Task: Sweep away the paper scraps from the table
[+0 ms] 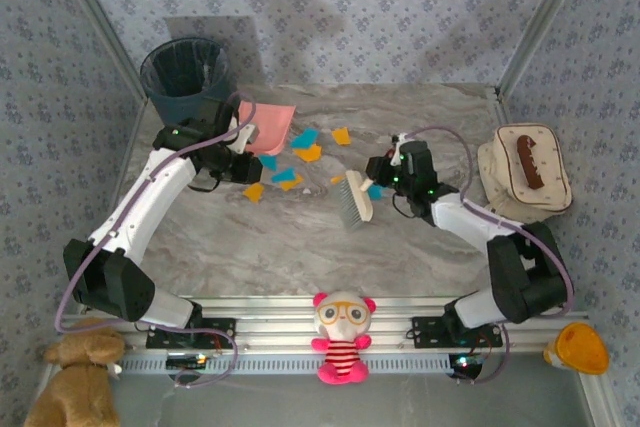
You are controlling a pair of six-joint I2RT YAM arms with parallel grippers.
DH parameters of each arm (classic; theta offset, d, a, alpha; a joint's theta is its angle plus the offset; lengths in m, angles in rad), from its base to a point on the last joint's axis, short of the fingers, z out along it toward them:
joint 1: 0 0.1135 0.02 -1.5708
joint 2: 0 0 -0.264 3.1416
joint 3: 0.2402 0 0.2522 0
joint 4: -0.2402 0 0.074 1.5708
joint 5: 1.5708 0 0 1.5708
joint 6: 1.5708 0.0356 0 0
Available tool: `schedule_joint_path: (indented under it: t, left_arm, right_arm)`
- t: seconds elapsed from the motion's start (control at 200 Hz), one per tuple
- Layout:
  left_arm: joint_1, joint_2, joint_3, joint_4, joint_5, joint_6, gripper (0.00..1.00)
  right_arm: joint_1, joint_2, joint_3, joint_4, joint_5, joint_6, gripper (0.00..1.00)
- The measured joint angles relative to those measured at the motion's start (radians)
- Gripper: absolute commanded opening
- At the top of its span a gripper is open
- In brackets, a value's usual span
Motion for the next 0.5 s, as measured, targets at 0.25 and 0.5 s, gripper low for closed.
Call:
schedule_joint_path:
  t: [0.25,0.5]
  left_arm:
    - [-0.011,0.003,0.0,0.0,0.014,0.006,0.0]
    - [-0.063,0.025,0.0,0.0,-0.003,0.04,0.0]
  right_arm:
    - [-0.047,-0.121,-0.012,-0.111,0.201,-0.045,0.0]
    - [-0.054,-0.177,-0.02,-0.125,0.172,-0.066,0.0]
